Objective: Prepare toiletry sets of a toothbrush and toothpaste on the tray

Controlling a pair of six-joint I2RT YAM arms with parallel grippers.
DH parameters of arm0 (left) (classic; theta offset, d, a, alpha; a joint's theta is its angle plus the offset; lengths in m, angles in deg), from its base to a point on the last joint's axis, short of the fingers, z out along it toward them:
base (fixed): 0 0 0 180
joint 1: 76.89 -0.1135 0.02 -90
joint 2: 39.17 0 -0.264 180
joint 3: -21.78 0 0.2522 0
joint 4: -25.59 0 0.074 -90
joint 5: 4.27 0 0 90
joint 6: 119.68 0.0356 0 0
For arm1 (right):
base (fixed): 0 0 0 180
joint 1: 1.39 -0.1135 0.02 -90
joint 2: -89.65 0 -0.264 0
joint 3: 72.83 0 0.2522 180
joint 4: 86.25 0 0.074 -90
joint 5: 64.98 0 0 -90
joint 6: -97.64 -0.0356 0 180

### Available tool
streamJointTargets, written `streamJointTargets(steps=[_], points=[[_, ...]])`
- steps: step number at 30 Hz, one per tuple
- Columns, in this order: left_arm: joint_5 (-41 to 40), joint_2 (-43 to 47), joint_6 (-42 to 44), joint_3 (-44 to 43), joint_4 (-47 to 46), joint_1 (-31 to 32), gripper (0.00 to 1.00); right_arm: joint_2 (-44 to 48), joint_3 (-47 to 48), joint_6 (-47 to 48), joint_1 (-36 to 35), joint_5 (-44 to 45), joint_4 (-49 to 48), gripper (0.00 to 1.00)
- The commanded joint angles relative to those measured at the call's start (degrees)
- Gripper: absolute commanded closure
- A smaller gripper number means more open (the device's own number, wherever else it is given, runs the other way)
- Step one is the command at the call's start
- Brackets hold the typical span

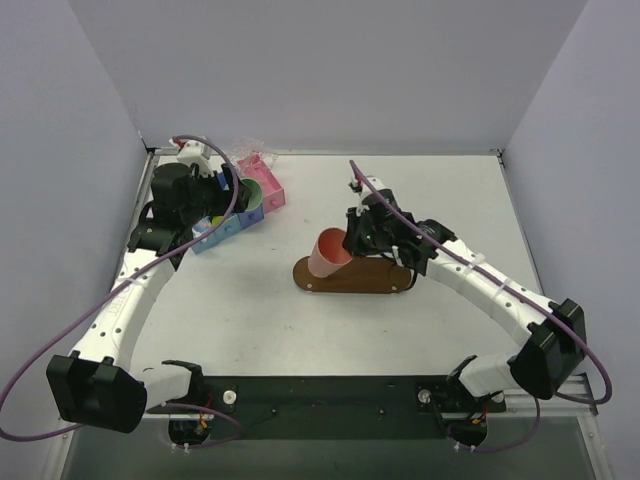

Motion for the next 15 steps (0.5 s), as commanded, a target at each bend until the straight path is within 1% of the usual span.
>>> streamJointTargets(steps=[1,5,10,15], points=[[1.8,1.1,-1.3,0.2,-4.1,0.1,0.15,-5.0,4.0,0.0,-3.1,-2.3,3.9,1.0],[1.0,0.7,-1.0,0.1,-3.7,0.1,0.16,-8.6,7.6,-1.0,-3.6,-2.6,4.7,1.0],[1.0,0.8,-0.9,0.3,-3.9,0.1,0.16,-13.6,11.4,-0.9,-5.0,0.6,7.5,1.0],[0.3,0.9,-0.4,0.4,-3.7,0.1,0.16,-16.2,13.2,-0.8,-5.6,3.2,8.2,1.0]])
